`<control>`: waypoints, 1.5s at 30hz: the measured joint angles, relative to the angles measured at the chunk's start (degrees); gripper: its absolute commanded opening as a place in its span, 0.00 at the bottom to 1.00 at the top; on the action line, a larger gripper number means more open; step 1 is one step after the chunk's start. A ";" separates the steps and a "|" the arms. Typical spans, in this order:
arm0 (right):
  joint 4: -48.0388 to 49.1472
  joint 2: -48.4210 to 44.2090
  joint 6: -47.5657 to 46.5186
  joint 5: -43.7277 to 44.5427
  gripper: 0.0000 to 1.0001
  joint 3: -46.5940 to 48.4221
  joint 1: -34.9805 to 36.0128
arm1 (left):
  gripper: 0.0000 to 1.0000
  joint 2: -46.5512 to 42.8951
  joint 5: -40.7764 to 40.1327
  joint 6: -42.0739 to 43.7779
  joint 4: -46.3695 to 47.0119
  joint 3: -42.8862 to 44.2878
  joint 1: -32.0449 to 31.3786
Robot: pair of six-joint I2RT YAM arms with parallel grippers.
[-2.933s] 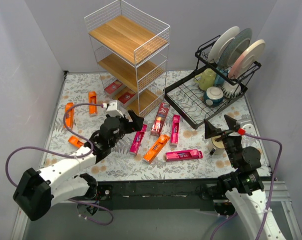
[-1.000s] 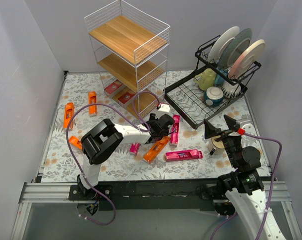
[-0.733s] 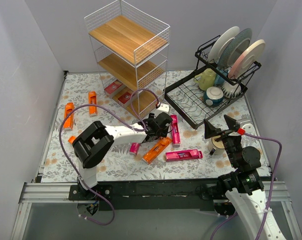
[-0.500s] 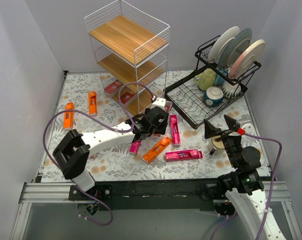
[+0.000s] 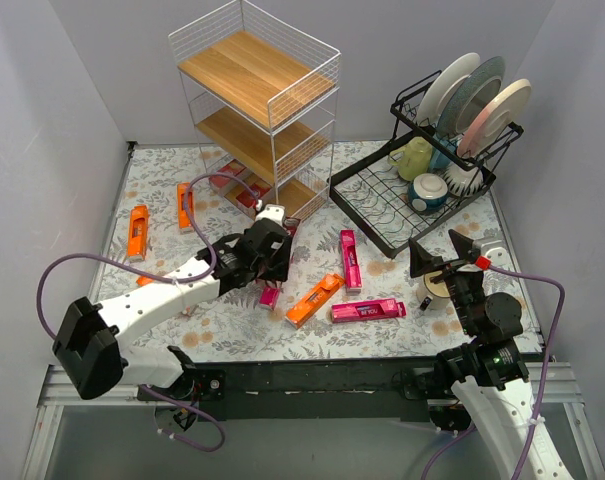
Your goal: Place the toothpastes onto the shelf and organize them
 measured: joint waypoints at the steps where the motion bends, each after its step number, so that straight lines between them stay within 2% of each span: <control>1: -0.02 0.02 0.00 0.00 0.99 0.00 0.00 | 0.39 -0.61 1.36 0.02 -0.44 -0.52 1.25; 12: -0.46 0.00 -0.04 0.02 0.99 0.17 0.02 | 0.37 -4.66 10.62 1.68 -3.69 -1.79 12.17; 19: -0.59 -0.24 -0.04 0.04 0.99 0.24 0.02 | 0.37 -8.66 12.81 3.39 -6.91 -1.79 13.86; 24: -0.59 -0.24 -0.04 0.04 0.99 0.24 0.02 | 0.36 -11.34 12.15 2.21 -11.04 -1.77 13.86; 34: -0.59 -0.24 -0.04 0.02 0.98 0.26 0.04 | 0.33 -12.11 3.96 -1.95 -19.50 -0.52 14.67; 38: -0.61 -0.35 -0.04 0.02 0.98 0.26 0.04 | 0.33 -10.88 0.81 -1.49 -17.92 -0.55 16.94; 45: -0.76 -1.36 -0.04 0.02 0.99 0.26 0.04 | 0.34 -5.99 0.76 6.23 -4.17 -2.45 20.83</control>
